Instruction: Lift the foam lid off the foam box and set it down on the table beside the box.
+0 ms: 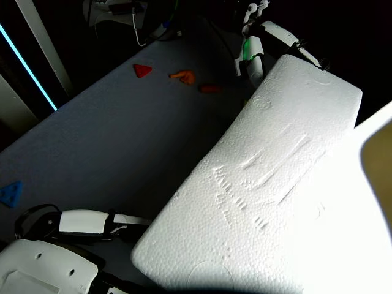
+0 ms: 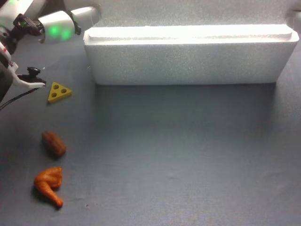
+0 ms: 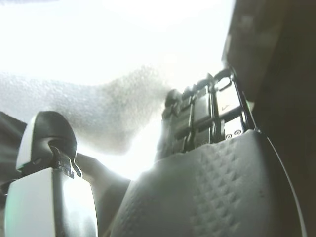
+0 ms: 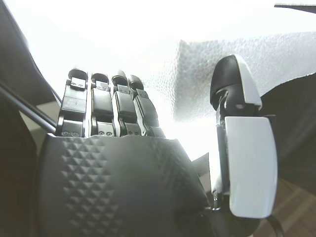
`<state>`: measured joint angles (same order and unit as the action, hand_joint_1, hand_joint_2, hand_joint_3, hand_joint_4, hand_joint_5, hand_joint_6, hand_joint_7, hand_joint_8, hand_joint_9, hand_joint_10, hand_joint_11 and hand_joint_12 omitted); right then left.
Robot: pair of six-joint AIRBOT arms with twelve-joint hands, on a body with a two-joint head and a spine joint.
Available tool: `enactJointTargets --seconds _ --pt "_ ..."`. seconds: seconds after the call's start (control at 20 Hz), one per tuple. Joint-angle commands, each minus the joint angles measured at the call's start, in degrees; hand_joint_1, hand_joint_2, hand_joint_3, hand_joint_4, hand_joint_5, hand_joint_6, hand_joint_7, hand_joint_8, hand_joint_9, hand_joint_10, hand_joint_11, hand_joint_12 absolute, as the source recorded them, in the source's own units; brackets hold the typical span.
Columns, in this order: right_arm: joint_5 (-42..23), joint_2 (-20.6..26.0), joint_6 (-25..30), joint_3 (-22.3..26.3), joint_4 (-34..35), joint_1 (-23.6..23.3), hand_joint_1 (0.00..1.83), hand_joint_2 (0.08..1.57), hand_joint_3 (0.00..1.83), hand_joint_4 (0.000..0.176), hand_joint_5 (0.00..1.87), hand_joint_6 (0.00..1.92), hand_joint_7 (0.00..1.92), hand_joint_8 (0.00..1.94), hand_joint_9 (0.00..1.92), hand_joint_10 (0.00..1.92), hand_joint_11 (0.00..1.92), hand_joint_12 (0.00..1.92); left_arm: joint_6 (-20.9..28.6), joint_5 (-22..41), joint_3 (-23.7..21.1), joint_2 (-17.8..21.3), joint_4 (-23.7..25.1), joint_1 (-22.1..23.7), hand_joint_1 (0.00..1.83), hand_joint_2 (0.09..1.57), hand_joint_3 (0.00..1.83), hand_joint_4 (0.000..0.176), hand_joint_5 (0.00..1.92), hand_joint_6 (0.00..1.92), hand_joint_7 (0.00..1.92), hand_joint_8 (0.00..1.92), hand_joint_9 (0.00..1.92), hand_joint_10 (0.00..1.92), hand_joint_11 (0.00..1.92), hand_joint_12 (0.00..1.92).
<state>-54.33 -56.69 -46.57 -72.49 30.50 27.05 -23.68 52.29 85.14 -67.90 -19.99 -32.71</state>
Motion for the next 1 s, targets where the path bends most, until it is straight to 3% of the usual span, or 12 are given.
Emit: enactJointTargets --seconds 0.0,0.1,0.2,0.3,0.35,0.45,0.55,0.7,0.75,0.8,0.9,0.95 --pt "-8.2 0.8 0.6 0.5 -4.2 -0.5 0.58 1.22 0.00 0.000 0.07 0.05 0.14 0.00 0.00 0.35 0.00 0.95 0.7 8.6 -0.6 0.4 3.6 0.0 0.52 1.03 0.00 0.039 0.14 0.01 0.00 0.00 0.00 0.00 0.00 0.35" --pt "-9.3 1.6 0.6 1.7 -5.2 -0.5 0.57 1.24 0.00 0.000 0.06 0.06 0.14 0.01 0.00 0.39 0.00 1.03 0.7 10.1 -1.9 1.5 3.7 -0.8 0.52 1.03 0.00 0.052 0.15 0.01 0.00 0.00 0.00 0.00 0.00 0.35" --pt "-10.8 2.7 0.6 3.5 -6.4 -0.2 0.60 1.24 0.00 0.000 0.01 0.35 0.20 0.03 0.00 0.61 0.00 1.35 0.6 12.1 -3.7 2.8 3.8 -2.3 0.53 1.03 0.00 0.048 0.15 0.00 0.00 0.00 0.00 0.00 0.00 0.17" --pt "-12.5 4.0 0.6 5.4 -7.1 1.3 0.58 1.25 0.00 0.000 0.00 0.45 0.21 0.03 0.00 0.66 0.00 1.41 0.2 13.9 -5.6 4.1 4.2 -3.7 0.52 1.05 0.01 0.038 0.14 0.00 0.00 0.00 0.00 0.00 0.00 0.15" --pt "-13.6 4.7 0.6 6.5 -7.3 2.2 0.59 1.26 0.00 0.000 0.00 0.45 0.20 0.03 0.00 0.63 0.00 1.41 0.0 14.9 -6.7 4.8 4.5 -4.5 0.52 1.05 0.01 0.038 0.14 0.00 0.00 0.00 0.00 0.00 0.00 0.15" --pt "-15.2 6.0 0.6 8.4 -7.5 4.1 0.62 1.24 0.00 0.000 0.00 0.35 0.17 0.02 0.00 0.46 0.00 1.19 -0.4 16.6 -8.5 6.0 4.9 -5.8 0.54 1.06 0.01 0.015 0.13 0.00 0.00 0.00 0.00 0.00 0.00 0.14" --pt "-17.5 7.6 0.6 10.9 -7.6 6.5 0.59 1.23 0.00 0.000 0.00 0.28 0.13 0.01 0.00 0.35 0.00 1.11 -1.0 18.8 -10.7 7.2 5.3 -7.3 0.53 1.07 0.01 0.028 0.13 0.00 0.00 0.00 0.00 0.00 0.00 0.14" --pt "-20.6 9.7 0.6 14.2 -8.2 10.0 0.57 1.24 0.00 0.000 0.00 0.19 0.17 0.02 0.00 0.51 0.00 1.34 -1.4 21.6 -14.0 9.2 6.2 -9.6 0.56 1.09 0.00 0.000 0.13 0.00 0.00 0.00 0.00 0.00 0.00 0.30" --pt "-21.8 10.2 0.6 15.4 -8.6 11.4 0.54 1.23 0.00 0.000 0.00 0.19 0.03 0.00 0.00 0.13 0.00 1.27 -2.1 23.1 -15.5 10.2 6.3 -10.8 0.52 1.10 0.00 0.000 0.13 0.00 0.00 0.00 0.00 0.00 0.00 0.40" --pt "-22.5 10.6 0.6 16.1 -9.0 12.1 0.54 1.23 0.00 0.000 0.00 0.19 0.03 0.00 0.00 0.13 0.00 1.27 -2.3 24.0 -16.5 10.8 6.3 -11.5 0.52 1.10 0.00 0.000 0.13 0.00 0.00 0.00 0.00 0.00 0.00 0.40" --pt "-23.8 11.5 0.6 18.2 -10.3 14.2 0.60 1.25 0.00 0.000 0.00 0.28 0.00 0.00 0.00 0.00 0.00 1.16 -2.8 25.9 -18.6 12.1 7.0 -13.0 0.47 1.08 0.00 0.012 0.12 0.00 0.00 0.00 0.00 0.00 0.00 0.33" --pt "-24.4 11.8 0.6 19.1 -10.7 15.6 0.57 1.24 0.00 0.000 0.00 0.32 0.08 0.03 0.11 0.08 0.00 1.42 -3.1 26.7 -19.9 12.8 7.2 -14.0 0.48 1.11 0.00 0.042 0.08 0.00 0.00 0.00 0.00 0.00 0.00 0.02"
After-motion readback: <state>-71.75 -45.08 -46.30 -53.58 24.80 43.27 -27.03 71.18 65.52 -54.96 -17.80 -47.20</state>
